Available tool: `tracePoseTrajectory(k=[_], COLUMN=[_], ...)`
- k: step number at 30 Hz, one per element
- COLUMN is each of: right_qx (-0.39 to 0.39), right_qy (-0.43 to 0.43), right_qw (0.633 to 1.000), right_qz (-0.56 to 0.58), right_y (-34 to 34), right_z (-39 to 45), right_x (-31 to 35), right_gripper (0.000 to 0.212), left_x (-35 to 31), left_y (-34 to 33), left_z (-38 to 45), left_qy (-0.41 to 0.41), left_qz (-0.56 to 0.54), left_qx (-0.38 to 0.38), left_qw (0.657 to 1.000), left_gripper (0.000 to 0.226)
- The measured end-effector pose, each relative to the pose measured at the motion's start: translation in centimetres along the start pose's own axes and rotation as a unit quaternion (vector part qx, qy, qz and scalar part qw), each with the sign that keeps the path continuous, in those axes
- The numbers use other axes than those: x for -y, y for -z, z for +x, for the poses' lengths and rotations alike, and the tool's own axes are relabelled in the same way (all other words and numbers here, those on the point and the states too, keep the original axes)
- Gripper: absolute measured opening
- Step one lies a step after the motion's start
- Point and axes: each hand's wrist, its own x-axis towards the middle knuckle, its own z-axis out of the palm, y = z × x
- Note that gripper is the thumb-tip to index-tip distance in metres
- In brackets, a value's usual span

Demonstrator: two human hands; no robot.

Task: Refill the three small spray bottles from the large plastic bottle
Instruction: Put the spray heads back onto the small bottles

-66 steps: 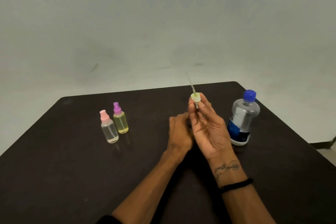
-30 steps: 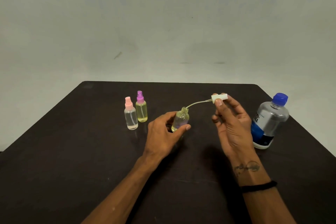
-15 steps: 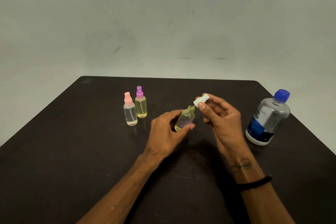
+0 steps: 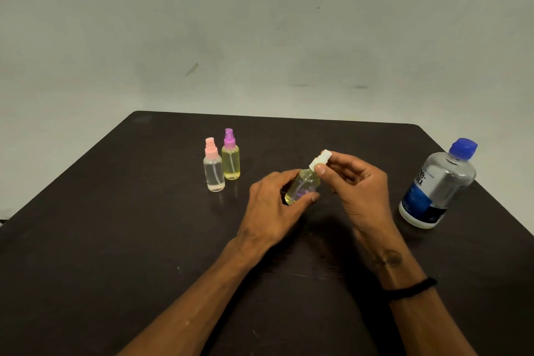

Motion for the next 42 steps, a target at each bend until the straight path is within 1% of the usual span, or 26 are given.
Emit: tracePoseTrajectory(k=[3, 6, 9, 11, 13, 15, 17, 20, 29, 31, 33, 34, 39, 42], right_qx=[-0.005, 0.005, 0.015, 0.037, 0.067, 0.083, 0.079, 0.053, 0.033, 0.040, 0.053, 0.063, 0.110, 0.096], right_qy=[0.013, 0.008, -0.007, -0.020, -0.038, -0.051, -0.057, -0.060, -0.053, -0.048, -0.059, -0.068, -0.123, -0.117], right_qw=[1.000, 1.000, 1.000, 0.997, 0.990, 0.988, 0.989, 0.993, 0.995, 0.995, 0.992, 0.988, 0.969, 0.973], right_qz=[-0.021, -0.024, 0.007, 0.068, 0.118, 0.123, 0.110, 0.092, 0.076, 0.077, 0.103, 0.121, 0.186, 0.173], right_y=[-0.3, -0.6, -0.7, -0.1, 0.4, 0.7, 0.7, 0.4, 0.1, 0.0, 0.0, 0.0, 0.2, 0.2], right_z=[-0.1, -0.2, -0.2, 0.1, 0.1, 0.1, 0.0, -0.1, -0.1, -0.1, -0.1, -0.1, -0.2, -0.2], right_x=[-0.1, -0.4, -0.2, 0.0, 0.4, 0.7, 0.6, 0.5, 0.3, 0.3, 0.5, 0.6, 1.4, 1.5], right_gripper=[0.031, 0.034, 0.059, 0.064, 0.059, 0.049, 0.041, 0.035, 0.031, 0.036, 0.045, 0.045, 0.033, 0.028], left_x=[-0.2, -0.5, -0.5, -0.4, -0.5, -0.6, -0.7, -0.7, -1.0, -1.1, -1.2, -1.2, -1.4, -1.5], left_y=[-0.1, -0.2, -0.3, -0.3, -0.3, -0.3, -0.2, -0.1, -0.1, 0.0, 0.0, 0.0, 0.0, 0.1], left_z=[-0.1, -0.2, -0.1, -0.1, 0.0, 0.0, 0.0, 0.0, 0.0, 0.1, 0.1, 0.1, 0.0, 0.1], left_qy=[-0.002, -0.004, 0.011, 0.020, 0.031, 0.038, 0.037, 0.037, 0.046, 0.056, 0.063, 0.066, 0.085, 0.095], left_qz=[0.006, 0.000, -0.020, -0.041, -0.054, -0.059, -0.059, -0.062, -0.073, -0.085, -0.096, -0.100, -0.130, -0.146], left_qx=[0.005, 0.005, 0.000, -0.001, -0.002, -0.002, 0.000, 0.005, 0.011, 0.011, 0.018, 0.025, 0.086, 0.101], left_qw=[1.000, 1.000, 1.000, 0.999, 0.998, 0.998, 0.998, 0.997, 0.996, 0.995, 0.993, 0.993, 0.984, 0.980], left_gripper=[0.051, 0.051, 0.054, 0.053, 0.050, 0.046, 0.045, 0.044, 0.043, 0.040, 0.038, 0.038, 0.032, 0.030])
